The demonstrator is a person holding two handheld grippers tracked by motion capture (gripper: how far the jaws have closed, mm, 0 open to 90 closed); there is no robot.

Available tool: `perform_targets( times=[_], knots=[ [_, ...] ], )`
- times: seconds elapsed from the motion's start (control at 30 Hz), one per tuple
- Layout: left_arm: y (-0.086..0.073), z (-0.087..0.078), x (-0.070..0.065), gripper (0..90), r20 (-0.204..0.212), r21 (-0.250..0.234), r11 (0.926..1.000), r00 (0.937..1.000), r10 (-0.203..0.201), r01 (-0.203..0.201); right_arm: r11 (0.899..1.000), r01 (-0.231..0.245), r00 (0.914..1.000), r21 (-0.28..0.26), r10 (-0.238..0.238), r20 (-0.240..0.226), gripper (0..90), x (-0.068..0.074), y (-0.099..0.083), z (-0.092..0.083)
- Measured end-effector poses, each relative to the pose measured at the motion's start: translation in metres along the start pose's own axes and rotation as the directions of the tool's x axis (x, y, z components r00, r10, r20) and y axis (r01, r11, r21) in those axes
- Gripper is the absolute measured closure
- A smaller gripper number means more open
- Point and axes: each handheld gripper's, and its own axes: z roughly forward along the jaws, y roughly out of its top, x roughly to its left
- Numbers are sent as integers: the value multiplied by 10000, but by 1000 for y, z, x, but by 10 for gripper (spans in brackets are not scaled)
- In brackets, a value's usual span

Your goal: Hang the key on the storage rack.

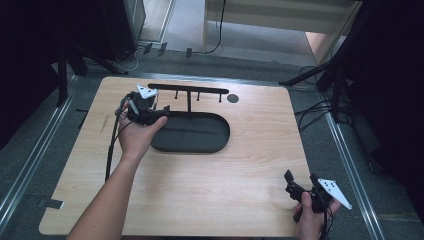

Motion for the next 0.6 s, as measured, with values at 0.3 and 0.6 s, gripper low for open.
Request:
perform_targets(
  times=[0.3,0.6],
  knots=[
    [-21,-27,24,0,580,161,9971,9955,-755,747,10000,28,10000,-31,-28,-30,0,-1,0,0],
    [-60,-59,54,0,605,-532,9909,9909,-1203,1235,10000,81,10000,17,-81,32,0,1,0,0]
  ],
)
